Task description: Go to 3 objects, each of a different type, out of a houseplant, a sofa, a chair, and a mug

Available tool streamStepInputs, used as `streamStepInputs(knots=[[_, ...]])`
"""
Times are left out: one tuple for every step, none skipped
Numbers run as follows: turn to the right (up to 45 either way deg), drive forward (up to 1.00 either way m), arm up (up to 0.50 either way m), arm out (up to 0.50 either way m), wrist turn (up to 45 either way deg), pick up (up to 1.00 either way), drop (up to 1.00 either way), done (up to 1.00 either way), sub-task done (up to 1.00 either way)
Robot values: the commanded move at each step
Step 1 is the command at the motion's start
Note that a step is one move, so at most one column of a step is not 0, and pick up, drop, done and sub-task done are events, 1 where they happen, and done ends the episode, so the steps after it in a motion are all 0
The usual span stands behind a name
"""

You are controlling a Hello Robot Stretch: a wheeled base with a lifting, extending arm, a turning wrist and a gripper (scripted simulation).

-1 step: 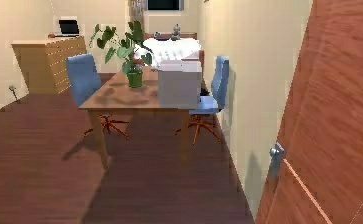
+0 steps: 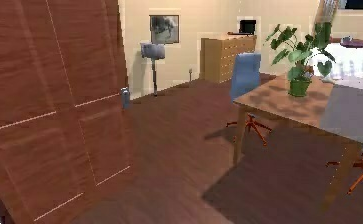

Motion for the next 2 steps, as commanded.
streamStepInputs(knots=[[-45.0,0.0,0.0,0.0,0.0,0.0,0.0,0.0,0.0],[-3.0,0.0,0.0,0.0,0.0,0.0,0.0,0.0,0.0]])
